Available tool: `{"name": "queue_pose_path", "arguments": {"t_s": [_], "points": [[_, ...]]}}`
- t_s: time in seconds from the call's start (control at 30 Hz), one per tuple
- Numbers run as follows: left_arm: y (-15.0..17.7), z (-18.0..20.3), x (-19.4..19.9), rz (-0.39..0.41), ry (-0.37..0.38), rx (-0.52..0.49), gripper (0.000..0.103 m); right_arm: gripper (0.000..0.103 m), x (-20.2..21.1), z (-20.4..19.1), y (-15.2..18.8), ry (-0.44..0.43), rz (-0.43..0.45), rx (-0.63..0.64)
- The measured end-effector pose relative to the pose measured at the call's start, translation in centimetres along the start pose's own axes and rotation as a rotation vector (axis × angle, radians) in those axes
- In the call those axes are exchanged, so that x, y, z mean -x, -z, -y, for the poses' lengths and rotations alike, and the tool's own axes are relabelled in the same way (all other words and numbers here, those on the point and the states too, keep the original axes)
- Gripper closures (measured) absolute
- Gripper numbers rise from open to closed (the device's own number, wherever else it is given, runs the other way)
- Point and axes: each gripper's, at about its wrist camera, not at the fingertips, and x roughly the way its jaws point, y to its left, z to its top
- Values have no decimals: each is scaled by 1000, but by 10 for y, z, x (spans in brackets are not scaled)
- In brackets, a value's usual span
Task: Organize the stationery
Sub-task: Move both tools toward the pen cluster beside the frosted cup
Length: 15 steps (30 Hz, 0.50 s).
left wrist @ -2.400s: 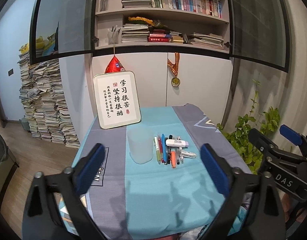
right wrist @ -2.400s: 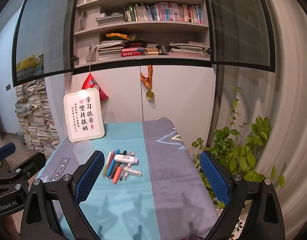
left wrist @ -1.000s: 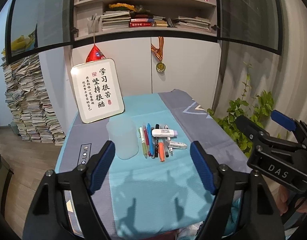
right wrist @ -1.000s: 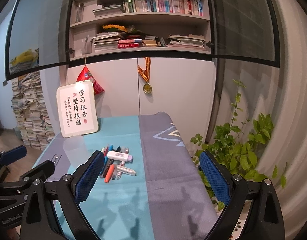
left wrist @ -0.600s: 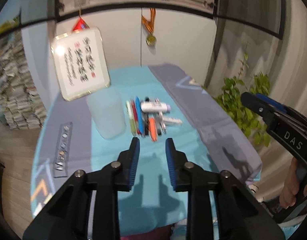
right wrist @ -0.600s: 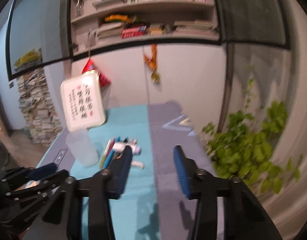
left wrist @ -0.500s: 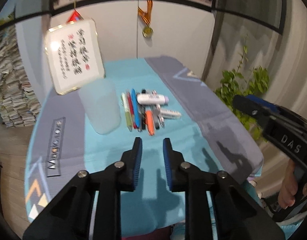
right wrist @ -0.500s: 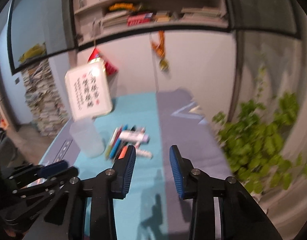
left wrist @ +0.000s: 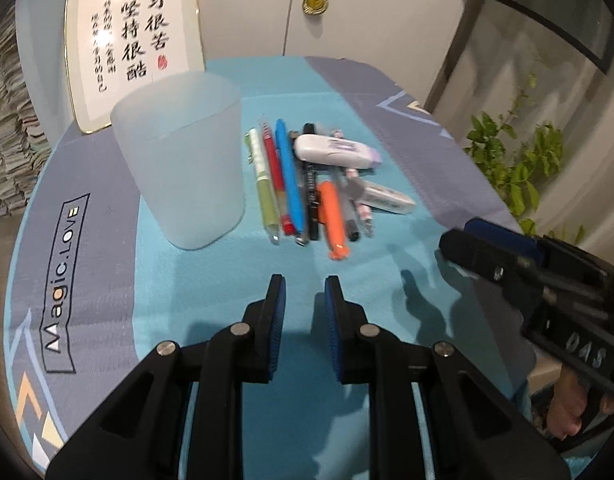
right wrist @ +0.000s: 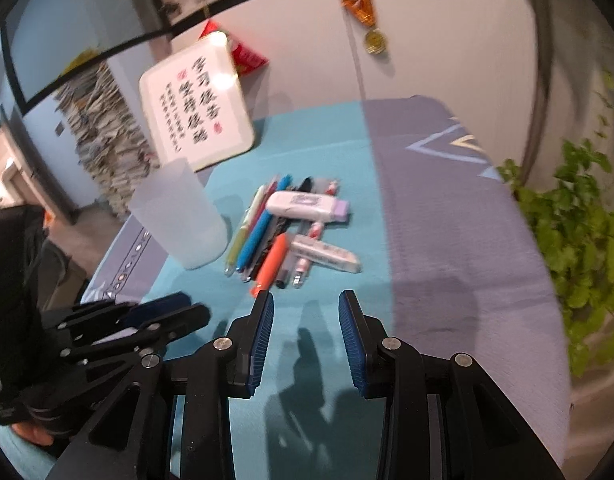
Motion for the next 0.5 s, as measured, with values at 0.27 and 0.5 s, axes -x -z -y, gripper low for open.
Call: {"name": "queue_pose_path", "arguments": {"t_s": [0.27, 0.5], "points": [[-18, -9, -26, -5, -46, -27, 86, 66, -48, 2, -9, -2, -93, 1], [-23, -17, -40, -7, -36, -17, 86, 67, -70, 0, -15, 26, -127, 33]]}}
